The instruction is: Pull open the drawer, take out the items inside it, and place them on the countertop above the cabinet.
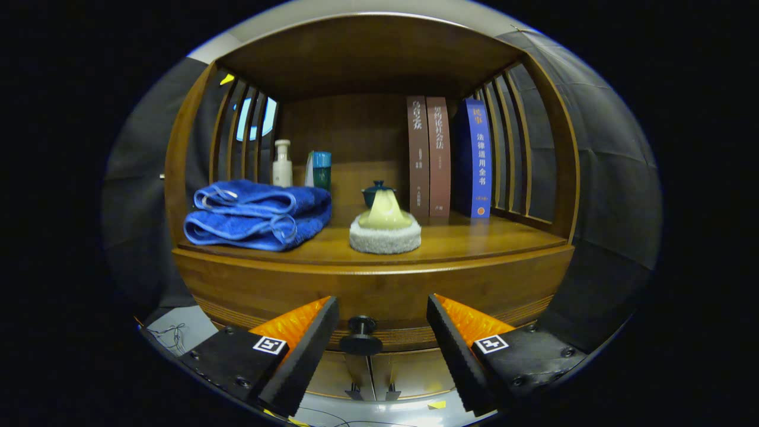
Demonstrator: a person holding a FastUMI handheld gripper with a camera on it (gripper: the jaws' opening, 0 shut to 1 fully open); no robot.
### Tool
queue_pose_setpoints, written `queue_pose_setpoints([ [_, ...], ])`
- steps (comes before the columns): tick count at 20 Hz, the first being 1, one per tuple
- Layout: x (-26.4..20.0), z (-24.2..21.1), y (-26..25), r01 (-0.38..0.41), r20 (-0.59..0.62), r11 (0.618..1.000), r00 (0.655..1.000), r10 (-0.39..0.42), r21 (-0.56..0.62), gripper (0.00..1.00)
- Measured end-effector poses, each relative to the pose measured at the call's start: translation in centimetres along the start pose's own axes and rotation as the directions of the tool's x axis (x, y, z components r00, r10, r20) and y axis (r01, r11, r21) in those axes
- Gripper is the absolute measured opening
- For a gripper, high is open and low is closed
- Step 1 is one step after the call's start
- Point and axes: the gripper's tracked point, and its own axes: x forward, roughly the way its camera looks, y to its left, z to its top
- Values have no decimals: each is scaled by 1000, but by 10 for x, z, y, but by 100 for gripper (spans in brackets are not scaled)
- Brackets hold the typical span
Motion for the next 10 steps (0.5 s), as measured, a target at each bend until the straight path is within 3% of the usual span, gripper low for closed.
queue_pose_setpoints([
  [10, -76, 88, -20, -74, 37, 997, 997, 73, 35, 99],
])
